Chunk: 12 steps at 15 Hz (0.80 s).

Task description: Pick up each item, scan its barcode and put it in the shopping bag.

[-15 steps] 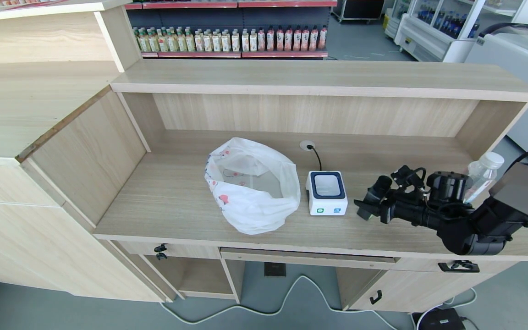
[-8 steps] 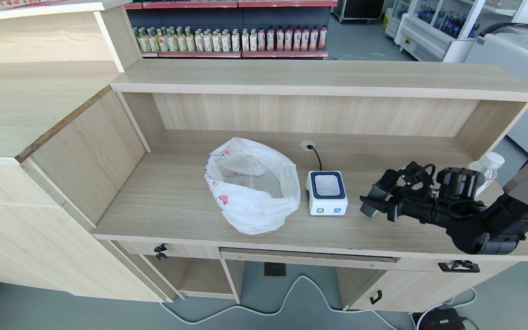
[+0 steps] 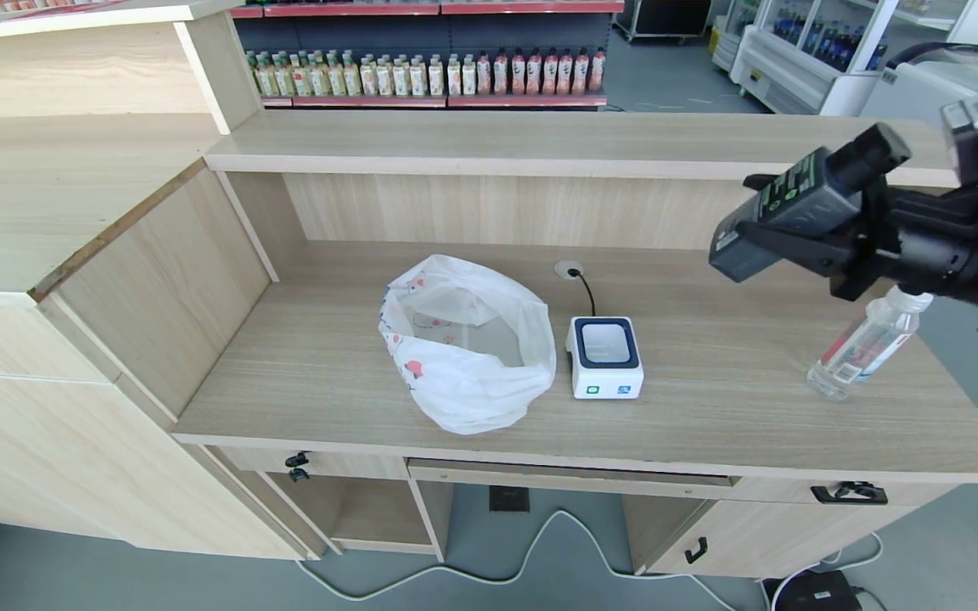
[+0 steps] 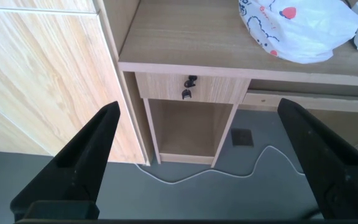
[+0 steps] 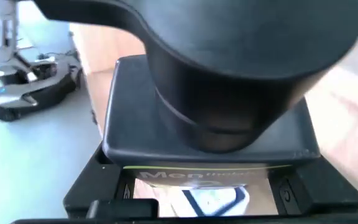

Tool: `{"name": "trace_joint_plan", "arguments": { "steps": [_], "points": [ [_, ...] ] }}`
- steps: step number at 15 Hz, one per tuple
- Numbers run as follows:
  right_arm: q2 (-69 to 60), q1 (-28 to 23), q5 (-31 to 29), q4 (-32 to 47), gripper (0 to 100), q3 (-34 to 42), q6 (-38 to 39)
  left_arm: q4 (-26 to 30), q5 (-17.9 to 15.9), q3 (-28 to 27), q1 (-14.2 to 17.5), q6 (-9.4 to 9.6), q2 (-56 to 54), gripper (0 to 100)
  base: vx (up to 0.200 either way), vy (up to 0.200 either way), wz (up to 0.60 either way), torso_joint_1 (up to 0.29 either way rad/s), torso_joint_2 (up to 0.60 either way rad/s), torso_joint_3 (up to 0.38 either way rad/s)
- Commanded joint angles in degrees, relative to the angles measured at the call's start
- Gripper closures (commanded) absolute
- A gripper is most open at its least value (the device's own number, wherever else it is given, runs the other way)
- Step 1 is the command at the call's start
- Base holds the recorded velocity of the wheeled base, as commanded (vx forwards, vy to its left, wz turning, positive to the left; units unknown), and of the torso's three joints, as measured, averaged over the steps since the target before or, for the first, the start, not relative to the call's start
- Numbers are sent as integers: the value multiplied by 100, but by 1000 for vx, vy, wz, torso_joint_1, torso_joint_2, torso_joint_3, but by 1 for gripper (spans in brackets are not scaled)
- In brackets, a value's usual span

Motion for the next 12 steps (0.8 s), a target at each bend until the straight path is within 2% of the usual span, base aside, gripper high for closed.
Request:
{"name": "trace_joint_plan", "arguments": {
  "steps": [1, 2, 4, 9, 12],
  "points": [
    [-616, 237, 356, -443, 100, 154, -177, 0, -9, 0, 2, -3, -2, 0, 0, 0, 0, 0, 0, 0],
    [-564, 501, 989, -1270, 100, 515, -239, 0, 0, 0, 2, -3, -2, 0, 0, 0, 0, 0, 0, 0],
    [-405, 949, 1376, -2061, 100, 778, -494, 0, 0, 0, 2, -3, -2, 0, 0, 0, 0, 0, 0, 0],
    [-581, 2452, 1182, -2017, 100, 734, -687, 0, 0, 0, 2, -3, -2, 0, 0, 0, 0, 0, 0, 0],
    [-458, 2733, 1182, -2017, 100, 726, -863, 0, 0, 0, 2, -3, -2, 0, 0, 0, 0, 0, 0, 0]
  ]
}}
